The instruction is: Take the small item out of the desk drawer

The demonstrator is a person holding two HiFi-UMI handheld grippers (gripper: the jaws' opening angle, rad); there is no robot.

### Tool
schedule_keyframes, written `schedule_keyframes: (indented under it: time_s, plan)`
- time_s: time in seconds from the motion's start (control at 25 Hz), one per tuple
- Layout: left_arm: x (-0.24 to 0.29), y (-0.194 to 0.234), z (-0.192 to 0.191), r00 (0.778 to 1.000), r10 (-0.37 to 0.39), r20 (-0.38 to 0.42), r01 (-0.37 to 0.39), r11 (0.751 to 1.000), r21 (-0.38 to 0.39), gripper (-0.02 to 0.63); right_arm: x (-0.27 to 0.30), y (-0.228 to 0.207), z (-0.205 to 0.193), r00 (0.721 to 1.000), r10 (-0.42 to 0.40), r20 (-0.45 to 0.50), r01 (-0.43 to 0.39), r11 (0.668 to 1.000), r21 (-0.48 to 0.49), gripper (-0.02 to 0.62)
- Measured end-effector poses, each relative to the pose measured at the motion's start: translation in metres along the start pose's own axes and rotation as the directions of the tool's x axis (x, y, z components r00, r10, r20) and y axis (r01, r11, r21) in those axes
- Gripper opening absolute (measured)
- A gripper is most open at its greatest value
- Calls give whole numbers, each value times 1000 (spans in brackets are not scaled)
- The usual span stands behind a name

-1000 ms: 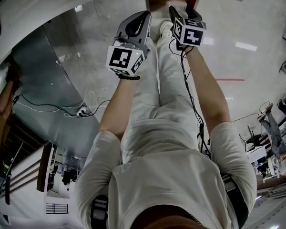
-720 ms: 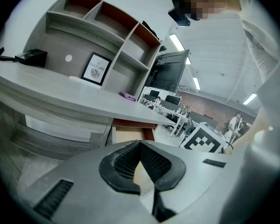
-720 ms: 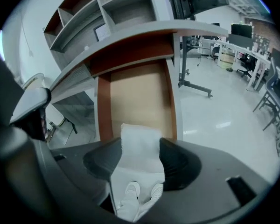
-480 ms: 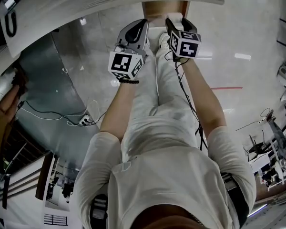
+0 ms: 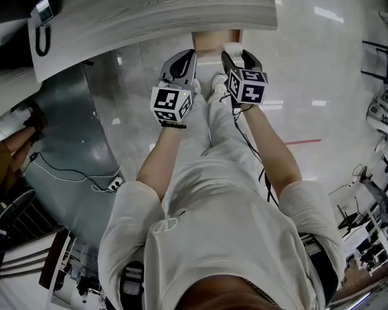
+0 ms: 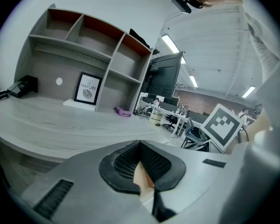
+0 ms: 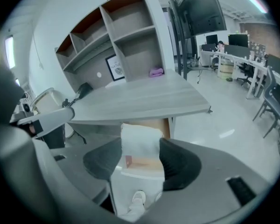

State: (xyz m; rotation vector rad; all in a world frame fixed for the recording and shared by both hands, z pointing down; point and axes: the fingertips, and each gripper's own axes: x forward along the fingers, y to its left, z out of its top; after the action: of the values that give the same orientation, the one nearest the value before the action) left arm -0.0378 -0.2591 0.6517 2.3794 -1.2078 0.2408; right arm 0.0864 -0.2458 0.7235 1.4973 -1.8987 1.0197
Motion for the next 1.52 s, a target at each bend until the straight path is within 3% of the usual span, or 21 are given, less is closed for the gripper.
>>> schedule_keyframes:
  time_s: [0.4,0.8,1.24,1.52]
  plan:
    - [-24,-29,75,997,-2,75,-1,999,35,-2,-88,7,79,988,8,154,-3,999,-36,255]
    - [-52,-45,161,986,-3,169,-18,993,120,-2,-164,30,151,950,56,306,-31,996,-87,255]
    - [-88,-16,247,951,91,296,-147,974,173,-2,-244,23,224,873,56,485,5,992,-123,255]
    - [-110,-33,295,932,65,356,-154,961,228,-2,-296,26,262,802,71,593,20,989,-145,255]
